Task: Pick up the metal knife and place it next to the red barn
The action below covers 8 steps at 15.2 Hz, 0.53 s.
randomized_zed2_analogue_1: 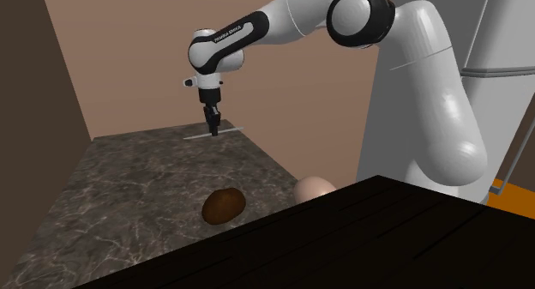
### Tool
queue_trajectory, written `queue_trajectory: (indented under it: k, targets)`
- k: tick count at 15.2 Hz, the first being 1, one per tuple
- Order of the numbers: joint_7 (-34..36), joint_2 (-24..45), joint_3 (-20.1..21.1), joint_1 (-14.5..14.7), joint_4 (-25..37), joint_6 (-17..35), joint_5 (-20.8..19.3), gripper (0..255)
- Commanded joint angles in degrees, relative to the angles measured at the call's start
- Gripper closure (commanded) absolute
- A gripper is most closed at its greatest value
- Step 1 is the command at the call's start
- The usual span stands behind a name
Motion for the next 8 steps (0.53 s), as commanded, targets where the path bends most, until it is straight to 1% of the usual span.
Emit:
queue_trajectory:
  k: [1,8]
  targets:
    - [0.02,-0.35,0.00,0.00,0.91,-1.29,0.00,255]
    - [0.10,-1.28,0.01,0.00,4.91,-6.23,-0.02,255]
